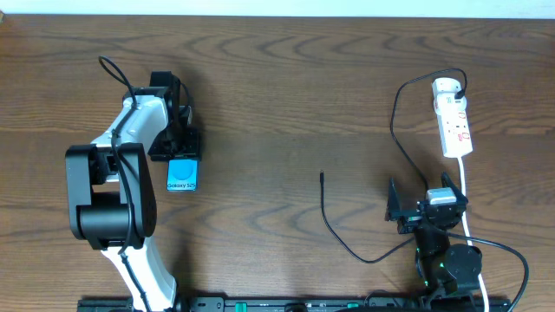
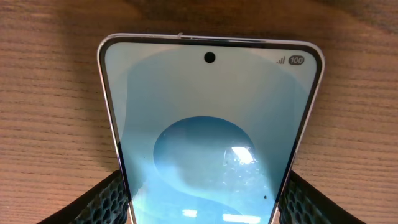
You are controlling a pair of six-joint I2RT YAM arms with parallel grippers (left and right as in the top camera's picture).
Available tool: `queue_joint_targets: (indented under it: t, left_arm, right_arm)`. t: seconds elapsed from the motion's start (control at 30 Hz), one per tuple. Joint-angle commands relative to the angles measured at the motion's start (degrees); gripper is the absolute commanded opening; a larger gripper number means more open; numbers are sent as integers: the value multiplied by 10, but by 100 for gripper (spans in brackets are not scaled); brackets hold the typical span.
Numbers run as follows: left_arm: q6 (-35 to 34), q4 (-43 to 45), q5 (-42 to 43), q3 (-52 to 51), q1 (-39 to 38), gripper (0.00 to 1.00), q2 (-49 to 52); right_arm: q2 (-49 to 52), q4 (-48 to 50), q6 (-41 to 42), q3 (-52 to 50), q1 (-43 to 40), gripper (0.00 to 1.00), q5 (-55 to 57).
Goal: Plug charger to phone and switch on socket
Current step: 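Close the left gripper on the phone's sides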
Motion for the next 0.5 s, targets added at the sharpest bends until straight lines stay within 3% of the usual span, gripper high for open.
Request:
queue_joint_targets:
  t: [0.0,0.1,0.47]
  left_arm:
    - [3,1,-1,-9,1,43,8]
    - [3,1,-1,-9,2,42,8]
    - [3,1,-1,-9,1,25,8]
  right_arm:
    - [-2,-2,-6,-1,3,99,-2]
    - [-2,-2,-6,-1,3,100,-2]
    - [-2,-2,-6,-1,3,99,-1]
